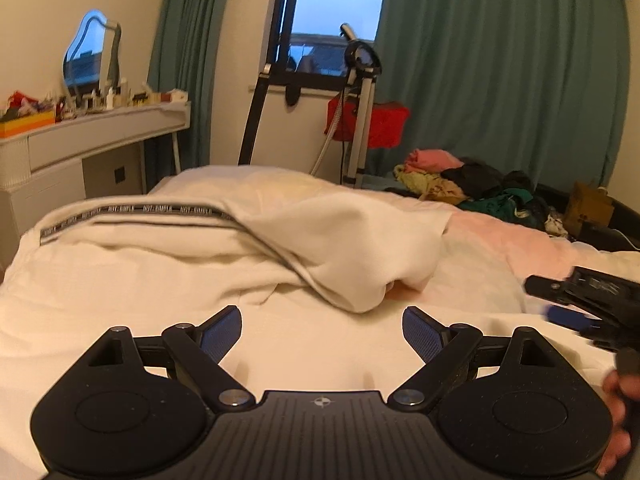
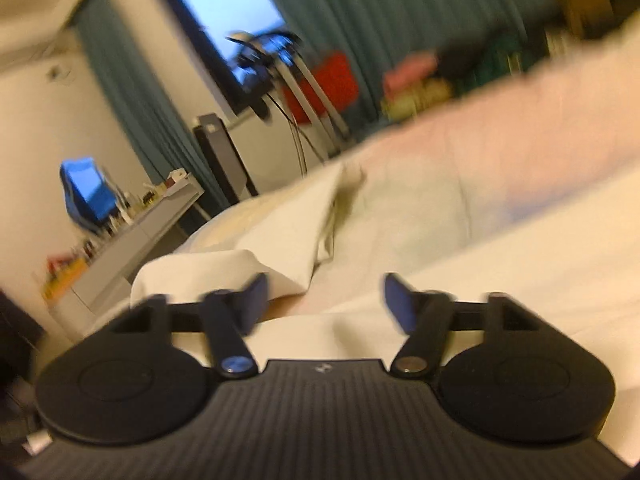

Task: Fold clothes
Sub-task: 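Grasp the sweatpants edge with the right gripper and smooth it flat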

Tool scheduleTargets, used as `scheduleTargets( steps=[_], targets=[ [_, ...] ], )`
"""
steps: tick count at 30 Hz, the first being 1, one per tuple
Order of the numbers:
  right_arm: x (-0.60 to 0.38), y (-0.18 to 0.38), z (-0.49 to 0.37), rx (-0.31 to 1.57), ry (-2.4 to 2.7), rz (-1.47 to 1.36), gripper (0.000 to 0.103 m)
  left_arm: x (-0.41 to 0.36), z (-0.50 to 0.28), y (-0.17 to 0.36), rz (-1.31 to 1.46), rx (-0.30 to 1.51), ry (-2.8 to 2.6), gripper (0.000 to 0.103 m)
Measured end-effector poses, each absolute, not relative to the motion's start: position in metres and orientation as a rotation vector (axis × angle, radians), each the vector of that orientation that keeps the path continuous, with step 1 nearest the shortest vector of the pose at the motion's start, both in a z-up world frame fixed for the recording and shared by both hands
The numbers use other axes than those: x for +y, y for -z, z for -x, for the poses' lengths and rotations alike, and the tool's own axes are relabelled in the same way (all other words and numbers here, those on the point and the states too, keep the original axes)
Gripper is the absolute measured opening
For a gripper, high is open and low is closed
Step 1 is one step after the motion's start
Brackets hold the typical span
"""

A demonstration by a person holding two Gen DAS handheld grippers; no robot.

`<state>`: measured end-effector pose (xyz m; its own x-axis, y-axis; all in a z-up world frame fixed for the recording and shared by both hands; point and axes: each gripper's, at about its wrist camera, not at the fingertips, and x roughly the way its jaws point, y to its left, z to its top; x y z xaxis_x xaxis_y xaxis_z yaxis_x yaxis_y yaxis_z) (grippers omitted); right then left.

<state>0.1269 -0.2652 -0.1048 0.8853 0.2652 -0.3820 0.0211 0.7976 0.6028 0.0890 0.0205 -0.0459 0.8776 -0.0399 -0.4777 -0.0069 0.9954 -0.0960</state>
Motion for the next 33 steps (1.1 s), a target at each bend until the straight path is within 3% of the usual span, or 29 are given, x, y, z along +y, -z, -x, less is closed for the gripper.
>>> scheduleTargets(
  steps=[3,8,15,21,26,33],
  targets=[
    [-0.281,0.126,-0.162,0.558,-0.191,-0.822,0.033,0.019,-0.091,0.052,0.102,0.52,0.014,0.089],
    [-0.286,0.152,-0.221,0.623,-0.241,-0.97,0.032,0.014,-0.103,0.066,0.122,0.568,0.035,0.089],
    [-0.259,0.172,-0.283,0.732,-0.261,-0.911,0.029,0.016,-0.124,0.085,0.189,0.644,0.058,0.089],
    [-0.262,0.183,-0.3,0.634,-0.249,-1.017,0.028,0.017,-0.139,0.097,0.248,0.697,0.069,0.089],
    [-0.245,0.186,-0.305,0.601,-0.282,-0.932,0.009,0.015,-0.141,0.101,0.241,0.697,0.063,0.089],
    [-0.286,0.162,-0.28,0.47,-0.179,-1.038,0.006,0.015,-0.142,0.099,0.237,0.682,0.061,0.089]
  ],
)
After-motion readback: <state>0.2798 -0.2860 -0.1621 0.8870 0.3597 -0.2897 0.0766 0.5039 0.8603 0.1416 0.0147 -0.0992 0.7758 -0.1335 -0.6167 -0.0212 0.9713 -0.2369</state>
